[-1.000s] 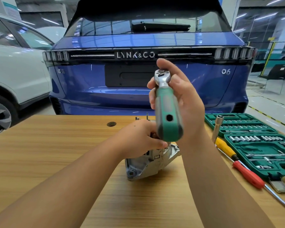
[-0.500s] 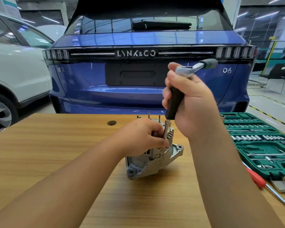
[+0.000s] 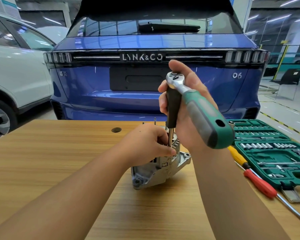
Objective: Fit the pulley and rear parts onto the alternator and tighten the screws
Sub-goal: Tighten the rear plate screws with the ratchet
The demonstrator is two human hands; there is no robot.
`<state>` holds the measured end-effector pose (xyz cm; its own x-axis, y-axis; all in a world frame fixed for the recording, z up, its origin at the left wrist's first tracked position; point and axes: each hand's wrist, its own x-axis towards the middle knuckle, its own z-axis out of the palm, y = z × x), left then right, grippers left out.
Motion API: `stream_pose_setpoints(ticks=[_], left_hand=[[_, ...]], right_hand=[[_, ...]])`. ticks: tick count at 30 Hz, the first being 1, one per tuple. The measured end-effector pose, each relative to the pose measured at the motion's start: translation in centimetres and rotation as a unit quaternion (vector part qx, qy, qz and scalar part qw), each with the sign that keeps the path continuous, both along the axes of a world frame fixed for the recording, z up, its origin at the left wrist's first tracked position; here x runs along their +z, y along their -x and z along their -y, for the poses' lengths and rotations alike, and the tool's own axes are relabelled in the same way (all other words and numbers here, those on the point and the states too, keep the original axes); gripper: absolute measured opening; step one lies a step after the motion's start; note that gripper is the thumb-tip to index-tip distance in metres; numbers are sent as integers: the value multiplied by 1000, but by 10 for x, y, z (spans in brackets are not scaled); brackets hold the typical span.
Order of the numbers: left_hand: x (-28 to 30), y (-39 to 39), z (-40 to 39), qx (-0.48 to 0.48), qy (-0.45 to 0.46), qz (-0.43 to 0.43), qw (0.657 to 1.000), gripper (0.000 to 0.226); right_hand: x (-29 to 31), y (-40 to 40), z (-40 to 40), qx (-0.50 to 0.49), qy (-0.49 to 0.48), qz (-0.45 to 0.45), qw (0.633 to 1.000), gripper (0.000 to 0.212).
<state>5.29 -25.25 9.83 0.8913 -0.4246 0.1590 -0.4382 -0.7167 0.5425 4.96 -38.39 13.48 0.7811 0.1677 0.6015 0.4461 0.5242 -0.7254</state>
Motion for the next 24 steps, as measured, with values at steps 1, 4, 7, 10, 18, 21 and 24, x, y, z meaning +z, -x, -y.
stream_pose_setpoints(ticks=[1,4,7,10,18,21,24], left_hand=[[-1,-1,0,3,-1,6,1000,29],[-4,-3,0,7,16,-9,1000,28],[-7,-8,0,10,40,-9,999,23],[-8,-10,1,19,-22,11,999,20],[-9,-15,-2,17,-1,-2,1000,24],[-9,-14,-2,9,3,-4,1000,24],[-7,-11,-2,7,-6,-5,1000,19]], right_hand=[[1,-1,0,-12,7,-14,1000,23],[1,-2,-2,15,-27,-46,998,37],[-1,1,-2,-27,-34,-24,999,38],[-3,2,-2,-158,-16,-14,987,26],[-6,0,4,-66,22,12,998,29],[-10,-4,-1,-80,25,107,991,38],[-11,-9,1,-59,8,122,991,44]])
